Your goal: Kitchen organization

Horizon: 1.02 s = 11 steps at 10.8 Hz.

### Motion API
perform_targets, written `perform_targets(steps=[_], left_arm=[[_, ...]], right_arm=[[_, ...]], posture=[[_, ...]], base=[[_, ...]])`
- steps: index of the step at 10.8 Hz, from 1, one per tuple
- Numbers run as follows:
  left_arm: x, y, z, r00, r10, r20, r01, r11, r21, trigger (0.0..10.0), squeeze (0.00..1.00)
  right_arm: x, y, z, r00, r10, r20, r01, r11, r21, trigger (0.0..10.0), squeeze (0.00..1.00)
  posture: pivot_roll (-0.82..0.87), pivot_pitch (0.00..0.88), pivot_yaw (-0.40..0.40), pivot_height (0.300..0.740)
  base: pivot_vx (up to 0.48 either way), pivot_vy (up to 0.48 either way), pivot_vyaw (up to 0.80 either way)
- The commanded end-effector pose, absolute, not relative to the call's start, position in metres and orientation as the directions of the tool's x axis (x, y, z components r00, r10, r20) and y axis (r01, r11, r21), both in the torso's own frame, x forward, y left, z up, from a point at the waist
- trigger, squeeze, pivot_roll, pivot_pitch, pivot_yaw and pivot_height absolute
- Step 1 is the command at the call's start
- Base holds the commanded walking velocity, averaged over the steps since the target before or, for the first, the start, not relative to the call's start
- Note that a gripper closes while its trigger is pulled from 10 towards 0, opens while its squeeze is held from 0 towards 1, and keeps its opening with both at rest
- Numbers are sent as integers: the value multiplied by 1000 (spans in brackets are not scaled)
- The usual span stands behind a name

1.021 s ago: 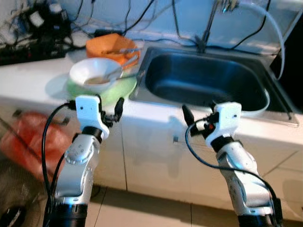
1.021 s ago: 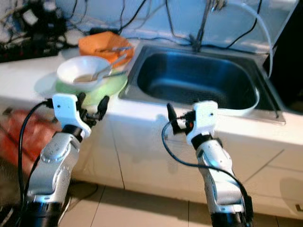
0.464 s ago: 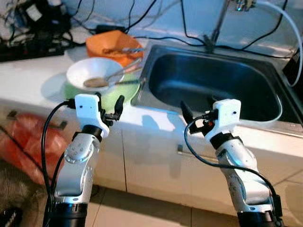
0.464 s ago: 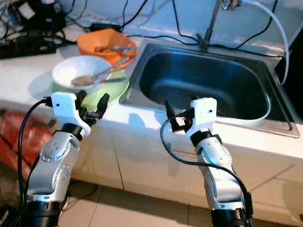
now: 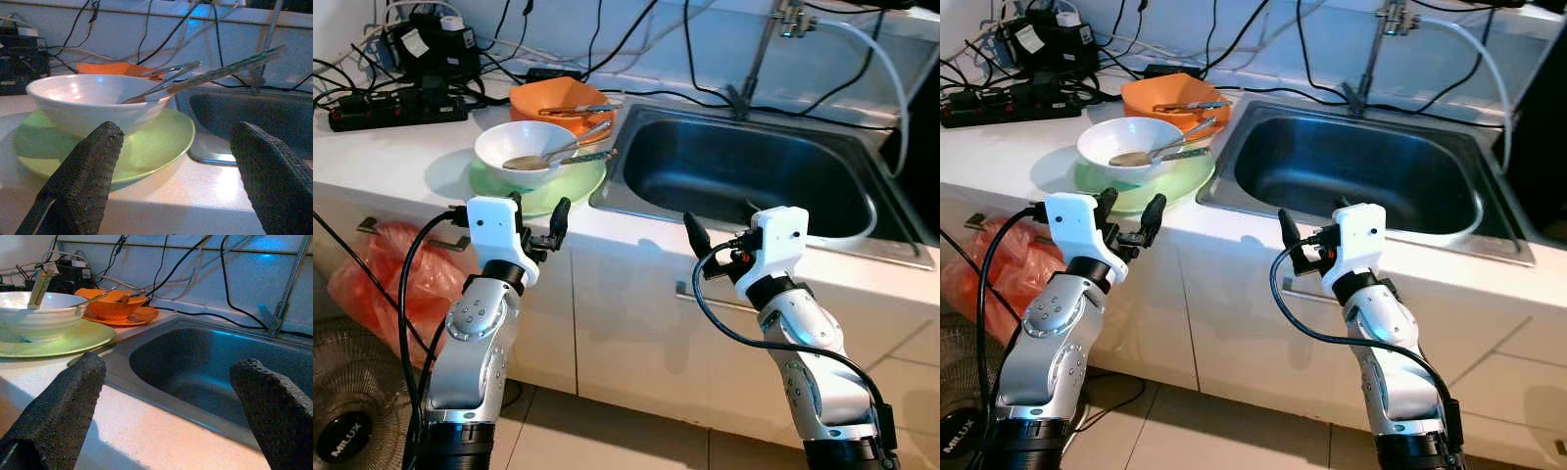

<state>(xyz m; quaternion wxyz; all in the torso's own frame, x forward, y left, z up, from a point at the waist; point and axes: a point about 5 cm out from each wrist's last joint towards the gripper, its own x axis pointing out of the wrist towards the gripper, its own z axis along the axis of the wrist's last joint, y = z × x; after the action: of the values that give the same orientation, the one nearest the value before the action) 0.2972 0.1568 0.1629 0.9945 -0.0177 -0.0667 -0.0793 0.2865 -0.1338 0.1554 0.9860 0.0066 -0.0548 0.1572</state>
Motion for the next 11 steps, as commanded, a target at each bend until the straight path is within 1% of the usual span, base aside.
perform_targets(steps=[1, 3, 5, 7, 9, 11], left_arm=[[294, 153, 172, 964, -188, 187, 191, 982, -2, 10000, 0], [289, 150, 186, 941, -206, 269, 202, 979, 43, 10000, 0], [284, 153, 201, 919, -195, 342, 171, 980, 97, 10000, 0], [283, 156, 202, 921, -179, 346, 152, 983, 104, 10000, 0], [284, 161, 214, 911, -152, 384, 112, 986, 126, 10000, 0], [285, 159, 220, 901, -154, 405, 112, 986, 126, 10000, 0]], right_arm=[[285, -134, 158, 938, 321, 128, -322, 947, -11, 10000, 0], [284, -135, 159, 939, 319, 131, -320, 947, -18, 10000, 0], [282, -134, 171, 925, 321, 203, -320, 947, -38, 10000, 0], [281, -132, 185, 912, 321, 256, -323, 946, -37, 10000, 0], [280, -130, 222, 869, 312, 384, -304, 949, -84, 10000, 0], [282, -131, 232, 859, 299, 416, -289, 953, -87, 10000, 0]], posture=[[66, 10, -47, 740], [61, 13, -47, 740], [60, 14, -50, 740], [60, 14, -50, 740], [60, 12, -46, 740], [60, 11, -46, 740]], base=[[0, 0, 0], [0, 0, 0], [0, 0, 0], [0, 0, 0], [0, 0, 0], [264, 0, 0]])
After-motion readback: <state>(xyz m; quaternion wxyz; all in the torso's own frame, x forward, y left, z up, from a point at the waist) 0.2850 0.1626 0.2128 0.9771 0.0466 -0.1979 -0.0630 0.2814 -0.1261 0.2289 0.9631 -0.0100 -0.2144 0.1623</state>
